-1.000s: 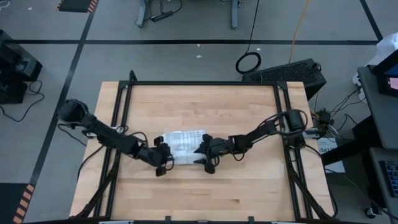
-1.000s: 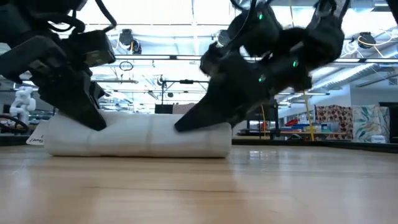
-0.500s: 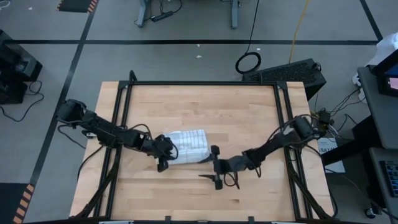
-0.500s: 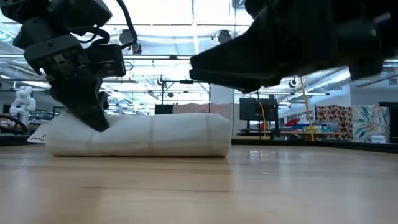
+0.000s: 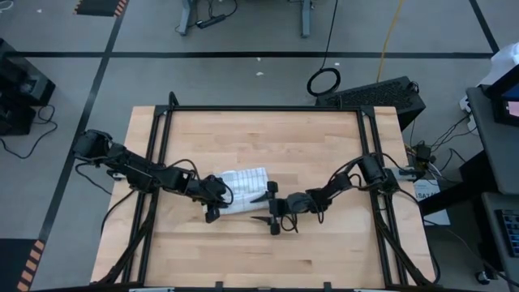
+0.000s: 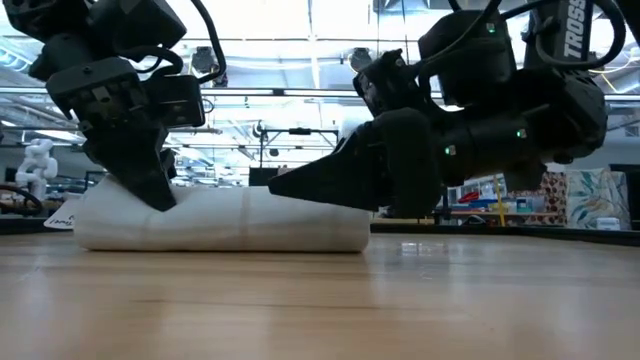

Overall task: Roll towel
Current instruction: Roll the white towel

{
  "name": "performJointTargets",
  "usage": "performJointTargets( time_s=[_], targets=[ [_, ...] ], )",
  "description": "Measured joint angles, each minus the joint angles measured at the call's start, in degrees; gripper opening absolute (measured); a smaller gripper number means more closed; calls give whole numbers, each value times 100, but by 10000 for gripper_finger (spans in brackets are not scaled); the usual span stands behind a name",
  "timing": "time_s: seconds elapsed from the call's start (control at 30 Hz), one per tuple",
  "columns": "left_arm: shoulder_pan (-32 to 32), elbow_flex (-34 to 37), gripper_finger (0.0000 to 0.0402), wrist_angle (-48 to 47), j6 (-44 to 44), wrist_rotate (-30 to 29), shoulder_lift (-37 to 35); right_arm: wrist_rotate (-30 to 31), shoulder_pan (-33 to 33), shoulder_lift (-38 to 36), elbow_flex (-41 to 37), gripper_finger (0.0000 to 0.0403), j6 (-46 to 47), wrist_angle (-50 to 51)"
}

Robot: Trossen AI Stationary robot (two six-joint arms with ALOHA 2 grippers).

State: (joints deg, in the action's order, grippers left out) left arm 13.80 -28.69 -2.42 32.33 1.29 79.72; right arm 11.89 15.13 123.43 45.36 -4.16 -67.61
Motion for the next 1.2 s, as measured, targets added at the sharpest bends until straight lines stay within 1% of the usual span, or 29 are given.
performJointTargets(
  time_s=[0.13,0.23,0.4,0.47,0.53,0.63,0.73,0.83,0.97,1.07,1.2],
  targets=[
    [4,2,53,2,-87,-1,2,-10,-45,-1,2,255,-96,26],
    [4,2,53,2,-132,-1,2,-8,-30,-1,4,262,-449,-26],
    [4,4,54,-2,-137,-1,4,-38,-131,-32,7,265,-602,102],
    [4,4,54,-2,-137,-1,4,-188,-209,-32,7,265,-638,164],
    [4,4,54,0,-137,-3,4,-356,-294,-38,8,265,-569,241],
    [6,11,54,64,-133,-18,6,-542,-503,-44,16,265,-213,462],
    [73,13,64,155,-74,-186,7,-784,-687,-54,20,259,224,624],
    [135,13,91,196,-3,-427,11,-820,-813,-62,22,244,663,790],
    [133,11,157,21,39,-449,-46,-1121,-927,-71,29,216,1007,1040],
    [129,13,212,-395,42,-492,-300,-1221,-961,-69,37,196,1322,1187],
    [131,22,274,-1112,36,-534,-921,-1258,-967,-65,29,171,1765,1176]
  ],
)
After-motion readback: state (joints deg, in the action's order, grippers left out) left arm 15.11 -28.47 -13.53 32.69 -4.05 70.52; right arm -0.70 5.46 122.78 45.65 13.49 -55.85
